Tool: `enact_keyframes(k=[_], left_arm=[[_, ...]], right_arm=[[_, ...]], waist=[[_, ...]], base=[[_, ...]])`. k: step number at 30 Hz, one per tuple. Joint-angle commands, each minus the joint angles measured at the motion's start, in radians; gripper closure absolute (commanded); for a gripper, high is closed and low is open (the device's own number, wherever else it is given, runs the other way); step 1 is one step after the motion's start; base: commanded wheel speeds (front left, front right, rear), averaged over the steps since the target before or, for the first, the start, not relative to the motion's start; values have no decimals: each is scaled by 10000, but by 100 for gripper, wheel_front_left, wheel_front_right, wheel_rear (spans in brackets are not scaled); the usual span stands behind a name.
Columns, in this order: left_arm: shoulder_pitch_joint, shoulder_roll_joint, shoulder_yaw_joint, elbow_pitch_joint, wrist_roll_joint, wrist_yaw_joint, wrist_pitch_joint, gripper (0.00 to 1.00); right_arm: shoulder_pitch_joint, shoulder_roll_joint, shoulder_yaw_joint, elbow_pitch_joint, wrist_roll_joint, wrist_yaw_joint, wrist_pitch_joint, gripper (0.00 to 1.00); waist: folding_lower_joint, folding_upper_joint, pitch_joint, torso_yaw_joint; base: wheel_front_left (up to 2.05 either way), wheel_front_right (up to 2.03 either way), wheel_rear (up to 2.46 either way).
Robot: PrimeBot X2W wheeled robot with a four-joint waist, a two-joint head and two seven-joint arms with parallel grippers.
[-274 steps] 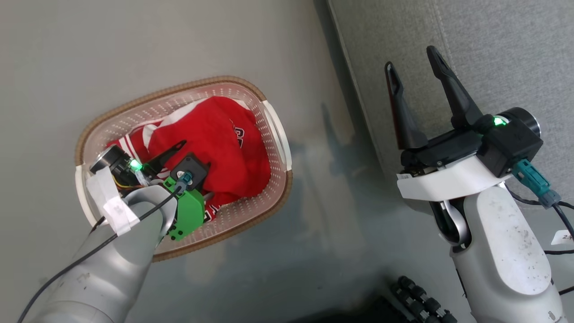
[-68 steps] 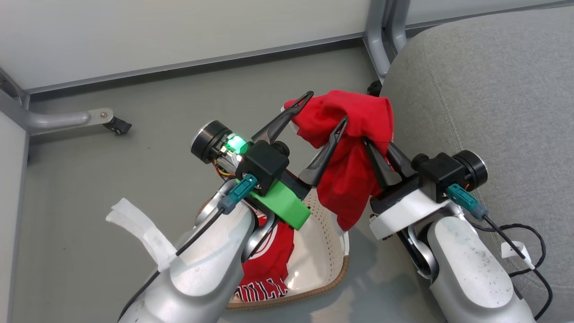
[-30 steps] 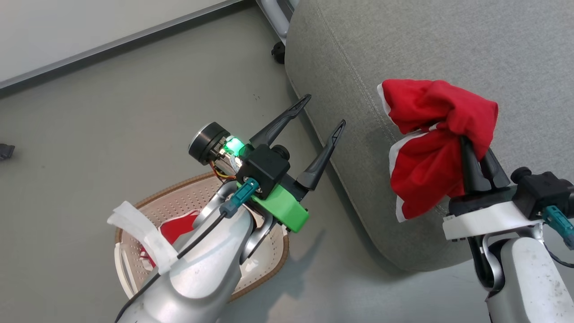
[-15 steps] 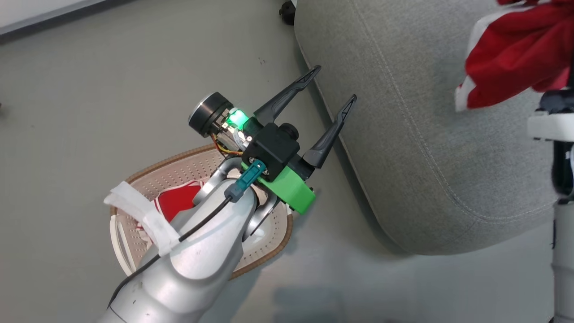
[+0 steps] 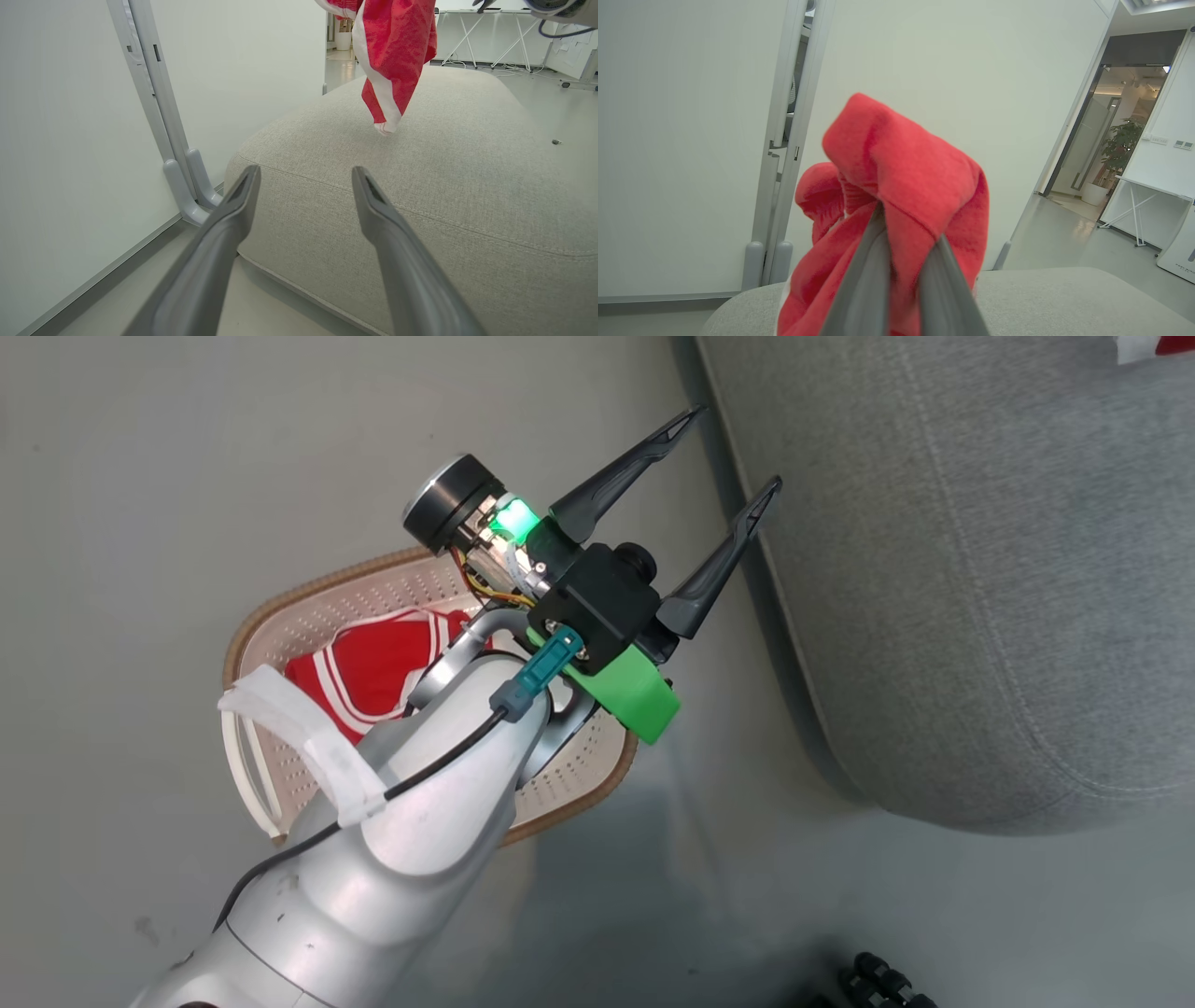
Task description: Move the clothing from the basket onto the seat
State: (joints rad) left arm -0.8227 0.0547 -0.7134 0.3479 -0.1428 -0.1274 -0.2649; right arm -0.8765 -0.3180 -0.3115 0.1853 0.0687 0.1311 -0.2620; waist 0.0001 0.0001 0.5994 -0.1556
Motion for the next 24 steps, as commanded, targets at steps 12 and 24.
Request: enact_keyframes(k=[12, 24], left_arm=[[-455, -23, -146, -87, -54, -29, 7, 0], [-192, -36, 42, -88, -143, 59, 7, 0]], right_arm=[[-772, -226, 277, 3488, -53, -8, -37, 100], [-565, -285, 335, 5014, 108, -8, -37, 0]], waist=[[-1, -1, 969, 644], [-1, -1, 563, 777]], base=[[0, 0, 0], [0, 0, 0]])
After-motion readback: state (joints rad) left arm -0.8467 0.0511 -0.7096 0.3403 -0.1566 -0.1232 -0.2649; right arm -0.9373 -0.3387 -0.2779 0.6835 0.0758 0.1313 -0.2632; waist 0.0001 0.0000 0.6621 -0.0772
